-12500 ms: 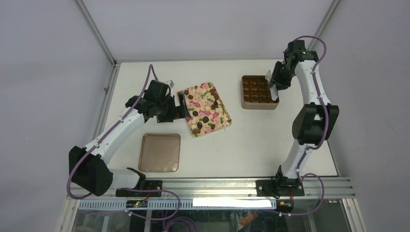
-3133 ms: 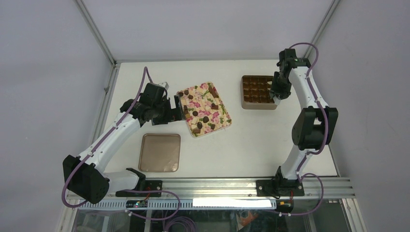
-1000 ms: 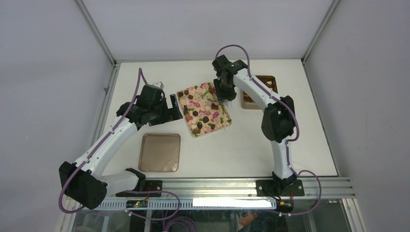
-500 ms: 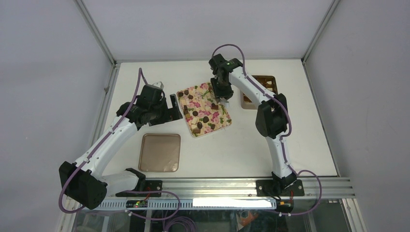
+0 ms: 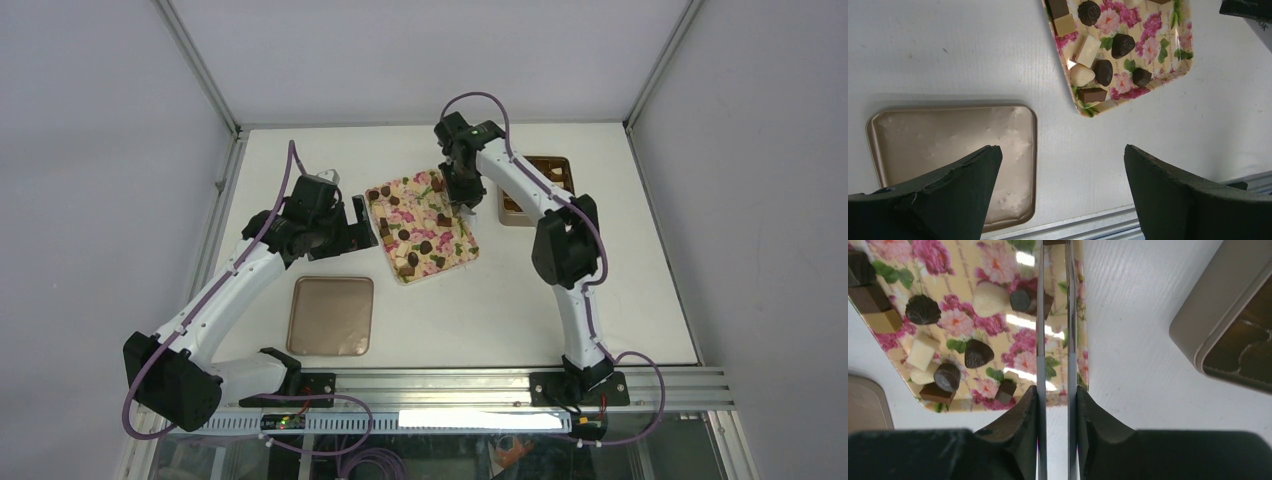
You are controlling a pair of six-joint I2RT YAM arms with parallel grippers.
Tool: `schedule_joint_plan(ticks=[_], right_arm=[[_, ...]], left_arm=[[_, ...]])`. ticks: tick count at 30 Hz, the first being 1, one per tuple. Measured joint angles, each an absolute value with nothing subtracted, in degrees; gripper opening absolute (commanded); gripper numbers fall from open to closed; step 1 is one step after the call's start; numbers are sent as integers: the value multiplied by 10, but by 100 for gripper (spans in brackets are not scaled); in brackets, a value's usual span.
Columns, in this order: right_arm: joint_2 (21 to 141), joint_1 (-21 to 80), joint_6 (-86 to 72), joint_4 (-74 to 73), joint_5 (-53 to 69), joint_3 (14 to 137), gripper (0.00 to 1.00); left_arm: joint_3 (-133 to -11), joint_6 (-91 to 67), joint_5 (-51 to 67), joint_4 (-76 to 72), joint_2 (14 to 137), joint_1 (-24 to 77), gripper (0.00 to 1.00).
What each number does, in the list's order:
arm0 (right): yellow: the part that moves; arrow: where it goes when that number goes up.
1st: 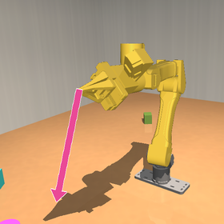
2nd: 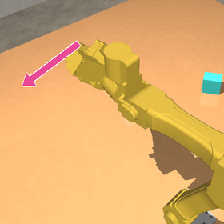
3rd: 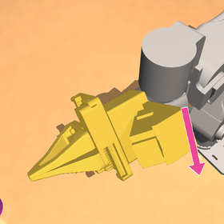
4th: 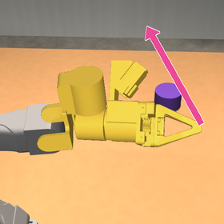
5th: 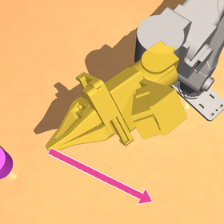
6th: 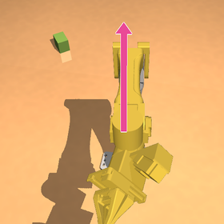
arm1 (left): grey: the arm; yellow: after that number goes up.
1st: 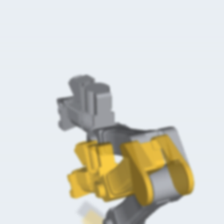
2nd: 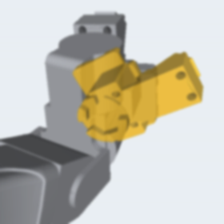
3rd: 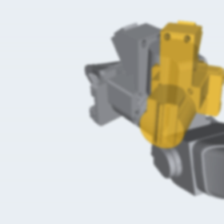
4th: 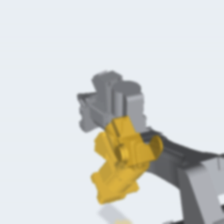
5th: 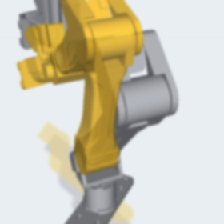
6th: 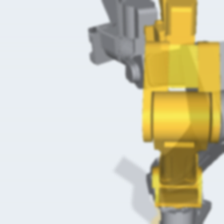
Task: Pack the chocolate
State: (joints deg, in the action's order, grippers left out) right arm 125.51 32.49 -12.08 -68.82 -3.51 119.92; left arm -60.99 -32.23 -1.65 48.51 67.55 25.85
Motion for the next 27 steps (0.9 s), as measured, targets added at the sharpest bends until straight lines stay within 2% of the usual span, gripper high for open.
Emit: schedule_joint_plan(ticks=[5, 9, 12, 15, 20, 27], right_arm=[[1176, 322, -123, -686, -42, 1130, 0], [1052, 289, -134, -665, -42, 1024, 0], [954, 219, -141, -658, -41, 947, 0], [903, 148, -145, -654, -44, 910, 0], [885, 65, -144, -654, -44, 878, 0], [905, 18, -135, -649, -41, 868, 0]], left_arm=[[-610, -322, -17, 485, 675, 258, 99], [-610, -322, -18, 485, 675, 258, 99], [-610, -322, -18, 485, 675, 258, 99], [-610, -322, -18, 485, 675, 258, 99], [-610, -322, -18, 485, 675, 258, 99], [-610, -322, -20, 485, 675, 258, 99]])
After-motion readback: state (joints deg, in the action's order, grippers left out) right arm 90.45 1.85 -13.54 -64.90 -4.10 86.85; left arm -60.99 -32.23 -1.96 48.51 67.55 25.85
